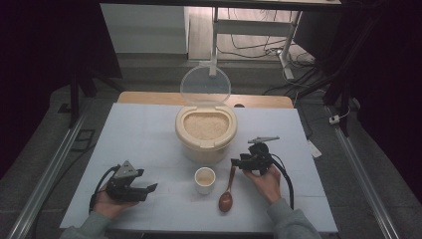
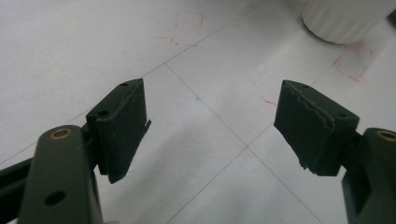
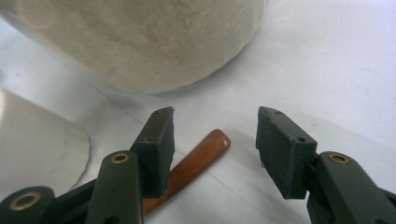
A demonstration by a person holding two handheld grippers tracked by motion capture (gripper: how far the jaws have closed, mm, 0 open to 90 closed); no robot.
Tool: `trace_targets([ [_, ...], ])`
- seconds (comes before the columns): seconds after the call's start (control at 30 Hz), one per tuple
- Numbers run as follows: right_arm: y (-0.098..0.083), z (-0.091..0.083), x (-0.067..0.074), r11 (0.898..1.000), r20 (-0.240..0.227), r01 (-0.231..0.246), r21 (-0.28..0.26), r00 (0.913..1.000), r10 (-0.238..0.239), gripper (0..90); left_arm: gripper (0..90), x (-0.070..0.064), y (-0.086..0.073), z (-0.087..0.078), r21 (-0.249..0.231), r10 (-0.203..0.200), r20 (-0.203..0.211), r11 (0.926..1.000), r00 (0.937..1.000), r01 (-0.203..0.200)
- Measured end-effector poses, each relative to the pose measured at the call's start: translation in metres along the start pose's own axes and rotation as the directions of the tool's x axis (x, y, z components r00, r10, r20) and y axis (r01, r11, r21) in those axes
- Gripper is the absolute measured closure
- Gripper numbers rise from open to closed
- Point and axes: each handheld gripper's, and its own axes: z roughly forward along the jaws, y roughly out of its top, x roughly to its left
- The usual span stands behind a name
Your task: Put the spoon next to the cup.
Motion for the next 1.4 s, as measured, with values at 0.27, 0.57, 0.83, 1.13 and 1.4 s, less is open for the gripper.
trace_targets([
  [0.27,-0.016,-0.031,-0.003,0.999,-0.040,0.039,-0.026,0.9984,-0.040,43.6,24.8,0.000,0.000,0.000,-0.002,-0.002,0.000,1.0000,1.0000,0.002],
  [0.57,-0.042,-0.056,-0.009,0.997,-0.022,0.067,-0.043,0.9975,-0.068,44.2,24.8,0.000,0.001,0.000,0.003,0.000,-0.002,1.0000,1.0000,0.000],
  [0.83,-0.056,-0.072,-0.012,0.994,-0.015,0.100,-0.043,0.9948,-0.100,41.6,24.8,0.000,0.000,0.000,-0.003,-0.005,-0.001,1.0000,1.0000,0.005],
  [1.13,-0.067,-0.084,-0.012,0.991,-0.019,0.126,-0.046,0.9917,-0.127,40.9,24.7,0.000,0.000,-0.001,-0.008,-0.004,0.000,1.0000,1.0000,0.004],
  [1.4,-0.071,-0.086,-0.015,0.990,-0.032,0.125,-0.065,0.9913,-0.127,41.0,24.7,0.000,0.001,-0.001,-0.006,-0.001,0.001,1.0000,1.0000,0.001],
])
